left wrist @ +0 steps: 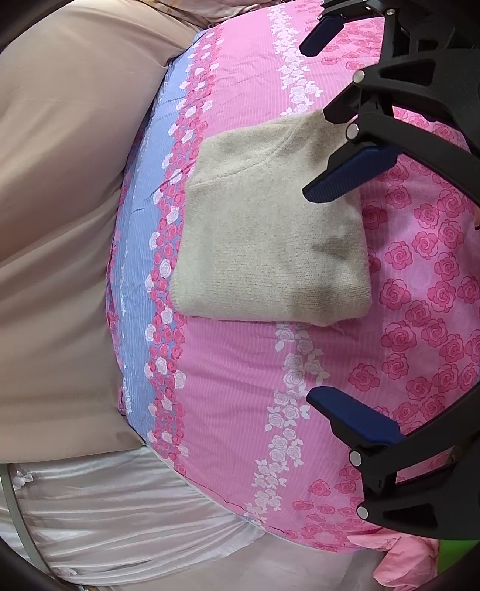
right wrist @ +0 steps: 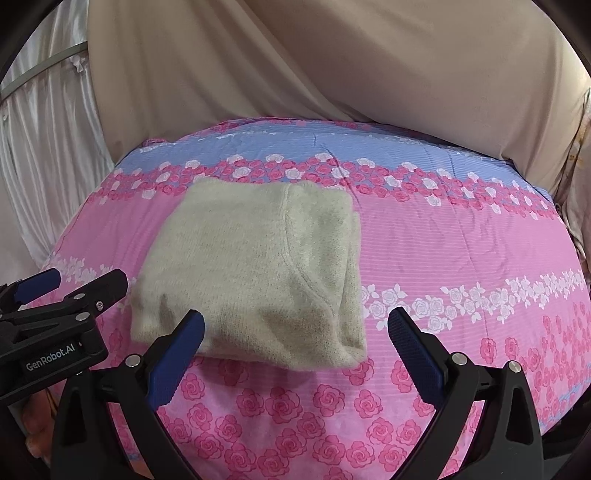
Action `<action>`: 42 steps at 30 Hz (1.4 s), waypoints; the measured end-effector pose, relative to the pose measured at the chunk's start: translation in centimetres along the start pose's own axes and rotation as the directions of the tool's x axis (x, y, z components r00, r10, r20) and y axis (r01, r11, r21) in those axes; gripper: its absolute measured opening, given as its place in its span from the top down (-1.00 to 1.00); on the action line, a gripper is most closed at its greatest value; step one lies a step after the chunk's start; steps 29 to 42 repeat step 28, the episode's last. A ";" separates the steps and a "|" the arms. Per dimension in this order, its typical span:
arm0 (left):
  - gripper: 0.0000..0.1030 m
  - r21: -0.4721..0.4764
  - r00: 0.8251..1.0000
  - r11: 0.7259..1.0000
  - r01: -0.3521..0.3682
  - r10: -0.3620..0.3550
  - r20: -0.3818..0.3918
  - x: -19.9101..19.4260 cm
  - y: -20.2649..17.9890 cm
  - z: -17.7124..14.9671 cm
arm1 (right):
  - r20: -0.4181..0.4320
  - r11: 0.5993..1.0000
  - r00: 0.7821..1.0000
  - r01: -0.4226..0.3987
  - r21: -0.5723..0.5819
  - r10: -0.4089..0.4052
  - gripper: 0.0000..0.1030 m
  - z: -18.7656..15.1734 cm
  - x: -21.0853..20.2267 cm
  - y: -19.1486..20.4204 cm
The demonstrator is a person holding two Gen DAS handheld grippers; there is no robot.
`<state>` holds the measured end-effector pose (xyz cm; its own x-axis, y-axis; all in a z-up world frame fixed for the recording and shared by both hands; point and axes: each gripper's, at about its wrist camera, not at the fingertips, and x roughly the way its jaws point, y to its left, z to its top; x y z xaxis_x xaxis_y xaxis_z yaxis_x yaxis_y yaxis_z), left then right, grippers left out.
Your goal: Fold small clothes
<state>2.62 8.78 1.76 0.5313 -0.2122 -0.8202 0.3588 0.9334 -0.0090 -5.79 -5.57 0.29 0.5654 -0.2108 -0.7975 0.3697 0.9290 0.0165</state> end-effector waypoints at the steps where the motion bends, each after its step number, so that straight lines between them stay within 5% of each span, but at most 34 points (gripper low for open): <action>1: -0.89 0.000 1.000 1.000 0.000 0.000 -0.001 0.1 0.1 0.0 | -0.001 1.000 1.000 0.000 -0.001 0.000 -0.90 0.0 0.0 0.1; 42: -0.81 0.035 1.000 0.999 -0.012 0.012 -0.015 1.2 -0.2 0.3 | -0.025 1.000 1.000 0.000 -0.019 -0.001 -0.90 0.3 1.2 0.2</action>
